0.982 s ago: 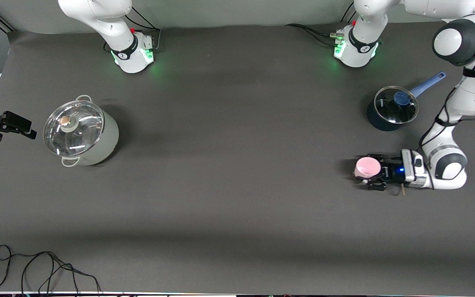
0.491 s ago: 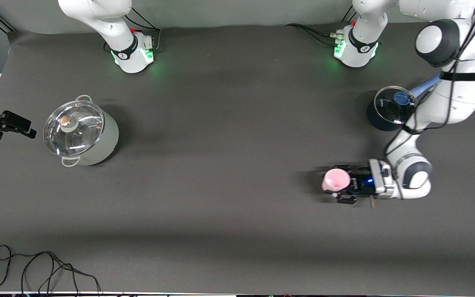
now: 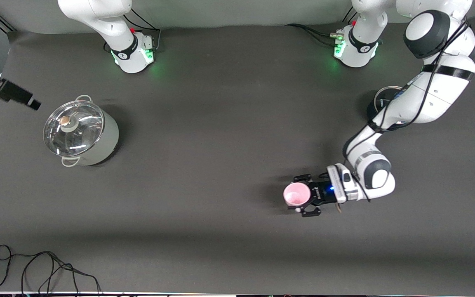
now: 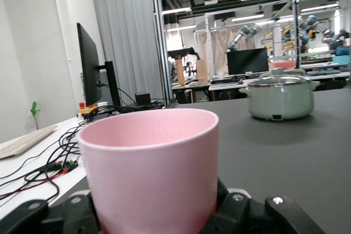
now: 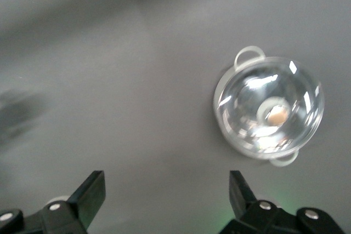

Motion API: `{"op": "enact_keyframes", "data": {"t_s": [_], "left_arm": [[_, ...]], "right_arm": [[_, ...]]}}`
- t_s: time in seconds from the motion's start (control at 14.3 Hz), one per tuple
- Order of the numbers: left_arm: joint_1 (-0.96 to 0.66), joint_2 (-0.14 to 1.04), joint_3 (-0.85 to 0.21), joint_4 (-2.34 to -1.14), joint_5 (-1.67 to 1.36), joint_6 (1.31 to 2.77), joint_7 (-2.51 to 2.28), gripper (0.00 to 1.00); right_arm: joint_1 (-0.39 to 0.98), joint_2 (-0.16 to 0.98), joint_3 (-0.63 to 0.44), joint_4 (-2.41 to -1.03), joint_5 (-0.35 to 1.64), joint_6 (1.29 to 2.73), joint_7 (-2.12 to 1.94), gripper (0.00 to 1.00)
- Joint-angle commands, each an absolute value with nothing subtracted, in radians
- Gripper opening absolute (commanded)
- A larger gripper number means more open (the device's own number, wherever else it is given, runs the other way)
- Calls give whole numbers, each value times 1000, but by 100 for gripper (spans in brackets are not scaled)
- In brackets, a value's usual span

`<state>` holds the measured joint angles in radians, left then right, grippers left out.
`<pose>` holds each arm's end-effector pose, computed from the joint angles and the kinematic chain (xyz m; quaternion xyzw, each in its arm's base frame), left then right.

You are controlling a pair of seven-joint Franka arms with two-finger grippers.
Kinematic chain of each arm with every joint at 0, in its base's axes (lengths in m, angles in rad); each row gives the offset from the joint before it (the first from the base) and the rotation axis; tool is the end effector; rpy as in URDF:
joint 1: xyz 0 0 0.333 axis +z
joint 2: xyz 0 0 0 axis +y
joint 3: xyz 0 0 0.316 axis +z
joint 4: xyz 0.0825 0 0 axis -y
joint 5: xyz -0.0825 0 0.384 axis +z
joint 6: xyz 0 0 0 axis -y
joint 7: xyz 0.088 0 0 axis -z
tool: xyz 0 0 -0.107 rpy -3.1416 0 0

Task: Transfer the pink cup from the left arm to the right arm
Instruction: 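Carry the pink cup with the left gripper toward the right gripper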

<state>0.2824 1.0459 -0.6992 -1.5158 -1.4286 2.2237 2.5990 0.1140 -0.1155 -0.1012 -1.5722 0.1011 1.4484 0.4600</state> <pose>0.6747 -0.2287 0.1671 0.5219 -0.4810 0.5689 0.4155 0.5047 0.0146 0.6748 -0.9749 0.2152 0.0174 0.0534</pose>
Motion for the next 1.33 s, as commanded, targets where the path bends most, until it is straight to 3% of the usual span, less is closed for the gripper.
{"op": "enact_keyframes", "data": {"t_s": [0.0, 0.42, 0.77, 1.12, 1.26], "left_arm": [[282, 1029, -809, -1516, -1445, 2389, 2530, 0], [258, 1028, -1073, -1488, -1457, 2773, 2425, 0], [97, 997, -1144, -1358, -1456, 3066, 2251, 0], [-141, 986, -1140, -1192, -1450, 3382, 2177, 0], [-242, 980, -1131, -1113, -1447, 3451, 2174, 0]], "right_arm": [[220, -130, -106, -1578, 114, 1442, 644, 100], [302, -123, -81, -1574, 68, 1488, 883, 100], [302, -74, 5, -1550, 29, 1491, 926, 100], [348, 216, 15, -1212, 31, 1464, 1009, 100], [376, 291, 15, -1140, 31, 1451, 1032, 100]]}}
